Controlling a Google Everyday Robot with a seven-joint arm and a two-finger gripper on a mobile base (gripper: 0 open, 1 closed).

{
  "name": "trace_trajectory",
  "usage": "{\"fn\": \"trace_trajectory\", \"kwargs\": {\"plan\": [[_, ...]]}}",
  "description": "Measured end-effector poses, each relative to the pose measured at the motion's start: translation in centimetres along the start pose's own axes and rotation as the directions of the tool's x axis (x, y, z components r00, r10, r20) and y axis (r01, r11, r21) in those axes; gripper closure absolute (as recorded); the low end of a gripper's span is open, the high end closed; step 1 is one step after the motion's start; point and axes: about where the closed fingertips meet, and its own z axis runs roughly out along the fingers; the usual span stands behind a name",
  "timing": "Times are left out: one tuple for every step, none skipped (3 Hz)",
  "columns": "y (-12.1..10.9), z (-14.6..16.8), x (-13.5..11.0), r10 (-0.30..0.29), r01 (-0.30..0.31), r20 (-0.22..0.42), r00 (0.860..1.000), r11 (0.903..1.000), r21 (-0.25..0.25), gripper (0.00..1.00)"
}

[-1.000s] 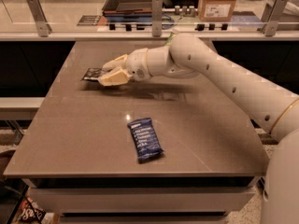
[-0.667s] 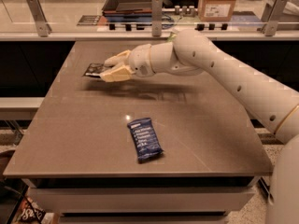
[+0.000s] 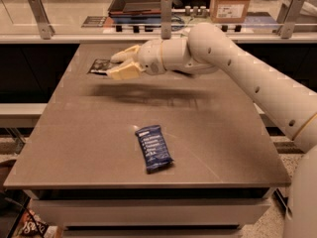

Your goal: Pick rxbar chocolate

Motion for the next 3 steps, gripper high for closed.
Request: {"fn": "trace_trajectory", "kwargs": {"plan": [[-0.2,-0.5,-1.2,-0.035,0.035,0.005,0.999,0.9994,0.006,1.0],[-0.5,-0.9,-2.4,-0.066,0.066,0.006,0.998,0.9978,0.008,1.0],[-0.5,-1.4,-3.9,-0.1,0.1,-0.002,0.995,0.9948,0.018,1.0]]}}
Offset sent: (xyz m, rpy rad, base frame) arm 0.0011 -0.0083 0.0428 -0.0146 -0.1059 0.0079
